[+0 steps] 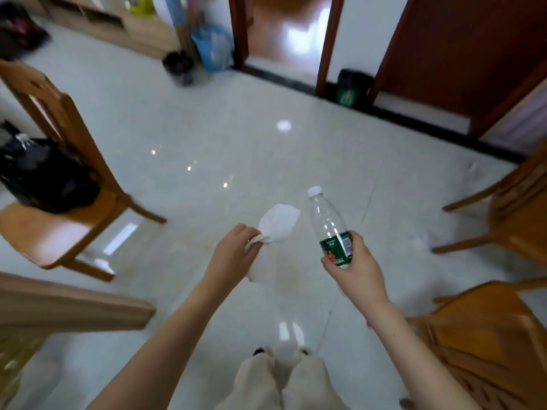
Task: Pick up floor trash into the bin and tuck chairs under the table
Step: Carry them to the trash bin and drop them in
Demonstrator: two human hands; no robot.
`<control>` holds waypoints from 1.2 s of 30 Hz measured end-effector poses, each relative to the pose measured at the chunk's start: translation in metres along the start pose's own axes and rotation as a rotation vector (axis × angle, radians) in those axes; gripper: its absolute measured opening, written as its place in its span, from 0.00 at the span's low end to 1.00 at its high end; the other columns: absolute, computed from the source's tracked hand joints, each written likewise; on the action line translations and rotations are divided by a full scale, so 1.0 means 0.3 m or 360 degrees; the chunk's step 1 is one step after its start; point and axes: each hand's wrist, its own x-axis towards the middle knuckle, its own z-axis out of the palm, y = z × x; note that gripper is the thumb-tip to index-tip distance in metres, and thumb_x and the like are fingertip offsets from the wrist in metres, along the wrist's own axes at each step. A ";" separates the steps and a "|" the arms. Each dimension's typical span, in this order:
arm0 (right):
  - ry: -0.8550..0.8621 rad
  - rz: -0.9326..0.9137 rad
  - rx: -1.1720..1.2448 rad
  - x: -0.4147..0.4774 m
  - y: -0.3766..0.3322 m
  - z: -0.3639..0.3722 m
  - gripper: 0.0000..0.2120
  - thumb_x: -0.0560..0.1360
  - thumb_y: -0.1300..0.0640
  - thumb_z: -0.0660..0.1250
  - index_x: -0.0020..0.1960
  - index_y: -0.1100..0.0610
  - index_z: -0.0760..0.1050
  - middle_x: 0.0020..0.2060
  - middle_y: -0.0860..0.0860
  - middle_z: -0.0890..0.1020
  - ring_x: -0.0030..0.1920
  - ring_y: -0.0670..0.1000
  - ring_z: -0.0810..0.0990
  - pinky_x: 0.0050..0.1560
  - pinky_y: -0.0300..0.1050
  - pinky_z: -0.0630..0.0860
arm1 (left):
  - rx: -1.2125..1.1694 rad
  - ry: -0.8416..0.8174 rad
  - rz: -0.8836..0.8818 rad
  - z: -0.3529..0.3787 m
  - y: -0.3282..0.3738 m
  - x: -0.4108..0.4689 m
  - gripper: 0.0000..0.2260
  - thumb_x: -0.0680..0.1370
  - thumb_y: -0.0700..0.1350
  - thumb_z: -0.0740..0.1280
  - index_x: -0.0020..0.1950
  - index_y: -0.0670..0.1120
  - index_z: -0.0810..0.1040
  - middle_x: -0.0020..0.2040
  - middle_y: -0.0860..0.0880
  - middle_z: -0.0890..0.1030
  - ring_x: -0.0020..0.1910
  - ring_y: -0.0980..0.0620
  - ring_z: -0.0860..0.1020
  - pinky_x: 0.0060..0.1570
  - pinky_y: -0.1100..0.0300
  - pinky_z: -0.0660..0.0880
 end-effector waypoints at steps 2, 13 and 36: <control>0.0080 -0.0052 0.0022 -0.017 -0.082 -0.059 0.26 0.69 0.45 0.73 0.62 0.44 0.66 0.47 0.45 0.80 0.43 0.45 0.79 0.38 0.42 0.72 | 0.0006 0.0075 0.0074 -0.098 0.053 0.002 0.03 0.76 0.40 0.68 0.48 0.46 0.80 0.41 0.51 0.75 0.40 0.53 0.74 0.37 0.66 0.62; 0.0220 0.0035 0.0083 -0.149 -0.133 -0.055 0.24 0.70 0.48 0.74 0.61 0.44 0.67 0.44 0.43 0.80 0.42 0.42 0.78 0.36 0.40 0.70 | -0.0087 0.0064 0.0144 -0.180 0.046 -0.056 0.05 0.77 0.42 0.67 0.51 0.48 0.78 0.44 0.53 0.75 0.43 0.56 0.74 0.41 0.64 0.67; 0.0313 0.0166 0.0211 1.049 -0.082 -0.408 0.23 0.70 0.48 0.75 0.59 0.42 0.66 0.43 0.42 0.80 0.40 0.41 0.79 0.36 0.39 0.72 | -0.0080 -0.0160 0.0131 0.141 0.343 1.212 0.03 0.76 0.45 0.68 0.48 0.51 0.76 0.42 0.55 0.76 0.41 0.54 0.73 0.40 0.60 0.69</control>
